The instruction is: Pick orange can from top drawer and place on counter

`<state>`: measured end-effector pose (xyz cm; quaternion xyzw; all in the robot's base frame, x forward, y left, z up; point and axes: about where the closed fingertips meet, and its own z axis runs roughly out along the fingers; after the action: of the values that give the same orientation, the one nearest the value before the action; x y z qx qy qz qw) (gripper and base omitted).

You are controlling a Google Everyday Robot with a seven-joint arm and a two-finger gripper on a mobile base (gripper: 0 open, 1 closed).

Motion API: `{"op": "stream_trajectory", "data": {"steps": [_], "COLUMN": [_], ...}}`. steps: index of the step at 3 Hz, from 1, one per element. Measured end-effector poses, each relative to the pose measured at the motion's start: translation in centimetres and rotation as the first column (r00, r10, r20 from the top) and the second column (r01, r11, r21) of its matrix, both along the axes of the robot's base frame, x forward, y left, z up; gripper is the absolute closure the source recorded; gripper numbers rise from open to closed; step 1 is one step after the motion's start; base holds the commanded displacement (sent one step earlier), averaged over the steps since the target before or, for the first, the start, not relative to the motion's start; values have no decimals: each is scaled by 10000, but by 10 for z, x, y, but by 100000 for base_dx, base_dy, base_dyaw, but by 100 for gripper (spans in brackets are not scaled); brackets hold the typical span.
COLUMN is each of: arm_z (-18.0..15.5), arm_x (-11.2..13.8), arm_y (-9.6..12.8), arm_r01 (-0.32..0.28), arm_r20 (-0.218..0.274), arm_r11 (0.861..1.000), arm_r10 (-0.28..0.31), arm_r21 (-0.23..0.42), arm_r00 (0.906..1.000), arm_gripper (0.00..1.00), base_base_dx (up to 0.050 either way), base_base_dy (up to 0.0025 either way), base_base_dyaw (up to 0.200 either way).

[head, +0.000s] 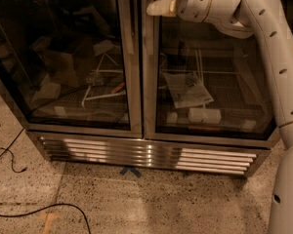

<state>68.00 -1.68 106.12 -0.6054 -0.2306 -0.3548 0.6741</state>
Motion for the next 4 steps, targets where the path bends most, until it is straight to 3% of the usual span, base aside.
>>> {"op": "stream_trajectory", "data": {"steps": [1,2,3,4], "arm_z": [-1,-1,15,22], "arm_x": [4,13,-2,-26], "arm_y": [-4,-43,-98,-120], "arm_r01": [35,369,777,739], "arm_r20": [-68,-358,-434,-470], "arm_r11": [10000,9992,9953,9944], "arm_r10": [-34,-363,-752,-705], "arm_r21": [28,159,585,756], "arm_r00": [10000,9987,9962,9964], "arm_gripper": [0,0,0,0], "base_base_dx": [0,0,0,0], "base_base_dy": [0,0,0,0], "base_base_dyaw": [0,0,0,0]}}
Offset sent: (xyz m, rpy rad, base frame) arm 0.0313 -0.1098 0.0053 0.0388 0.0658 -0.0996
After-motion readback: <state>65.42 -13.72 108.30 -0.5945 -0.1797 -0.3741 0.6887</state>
